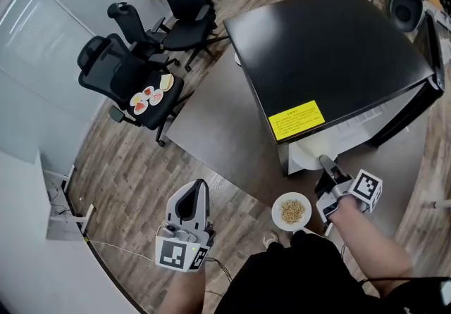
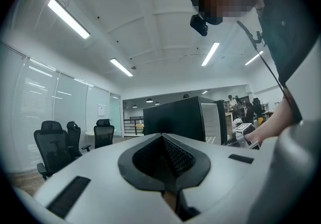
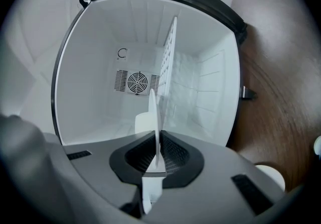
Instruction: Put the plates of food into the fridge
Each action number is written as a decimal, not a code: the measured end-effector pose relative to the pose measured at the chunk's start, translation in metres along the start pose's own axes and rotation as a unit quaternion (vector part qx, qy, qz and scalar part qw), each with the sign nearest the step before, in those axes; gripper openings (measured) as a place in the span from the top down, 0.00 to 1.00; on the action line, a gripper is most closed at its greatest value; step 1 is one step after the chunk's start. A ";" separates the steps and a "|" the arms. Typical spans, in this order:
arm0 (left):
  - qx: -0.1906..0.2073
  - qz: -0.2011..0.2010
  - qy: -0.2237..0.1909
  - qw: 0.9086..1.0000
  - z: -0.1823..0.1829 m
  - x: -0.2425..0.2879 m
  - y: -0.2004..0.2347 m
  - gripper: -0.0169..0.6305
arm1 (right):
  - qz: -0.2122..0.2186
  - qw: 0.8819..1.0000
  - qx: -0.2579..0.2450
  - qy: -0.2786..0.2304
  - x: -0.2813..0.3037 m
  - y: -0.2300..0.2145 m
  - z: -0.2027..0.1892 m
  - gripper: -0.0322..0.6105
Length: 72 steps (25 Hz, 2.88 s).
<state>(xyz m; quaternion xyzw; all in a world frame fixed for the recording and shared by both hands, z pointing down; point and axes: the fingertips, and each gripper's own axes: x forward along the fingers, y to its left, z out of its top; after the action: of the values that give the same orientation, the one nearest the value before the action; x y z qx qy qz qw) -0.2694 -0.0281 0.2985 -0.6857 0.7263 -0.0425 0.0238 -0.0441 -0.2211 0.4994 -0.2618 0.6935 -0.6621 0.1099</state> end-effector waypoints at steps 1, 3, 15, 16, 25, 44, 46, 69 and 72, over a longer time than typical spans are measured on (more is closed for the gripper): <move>0.000 0.000 0.001 1.000 0.000 0.000 0.001 0.97 | -0.002 1.000 0.003 -0.001 0.002 -0.001 0.000 0.92; 0.001 0.001 0.002 1.000 0.000 -0.001 0.003 0.97 | -0.005 1.000 0.010 -0.004 0.005 -0.001 0.001 0.92; -0.002 0.018 0.014 1.000 -0.009 -0.010 0.019 0.97 | -0.020 0.999 0.031 -0.006 0.031 0.006 0.007 0.92; -0.002 0.019 0.014 1.000 -0.009 -0.010 0.020 0.97 | -0.021 0.999 0.031 -0.007 0.032 0.007 0.008 0.92; -0.005 0.029 0.015 0.999 -0.016 -0.013 0.028 0.97 | -0.025 0.999 0.041 -0.010 0.046 0.009 0.011 0.92; -0.010 0.039 0.018 0.999 -0.013 -0.021 0.032 0.97 | -0.090 0.982 -0.167 0.024 0.055 0.035 0.012 0.75; -0.009 0.041 0.017 0.999 -0.011 -0.024 0.030 0.97 | -0.099 0.976 -0.189 0.033 0.055 0.039 0.006 0.66; 0.018 0.064 0.029 0.997 0.006 -0.048 -0.001 0.97 | -0.008 0.984 -0.177 0.005 0.039 0.019 0.007 0.54; 0.016 0.066 0.050 0.996 -0.002 -0.045 -0.009 0.97 | 0.012 0.984 -0.177 0.018 0.037 0.019 0.007 0.54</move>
<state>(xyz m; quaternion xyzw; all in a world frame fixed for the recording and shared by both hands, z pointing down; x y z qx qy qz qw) -0.2582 0.0165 0.3004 -0.6328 0.7694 -0.0870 0.0013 -0.0756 -0.2461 0.4875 -0.2569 0.8049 -0.5317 0.0574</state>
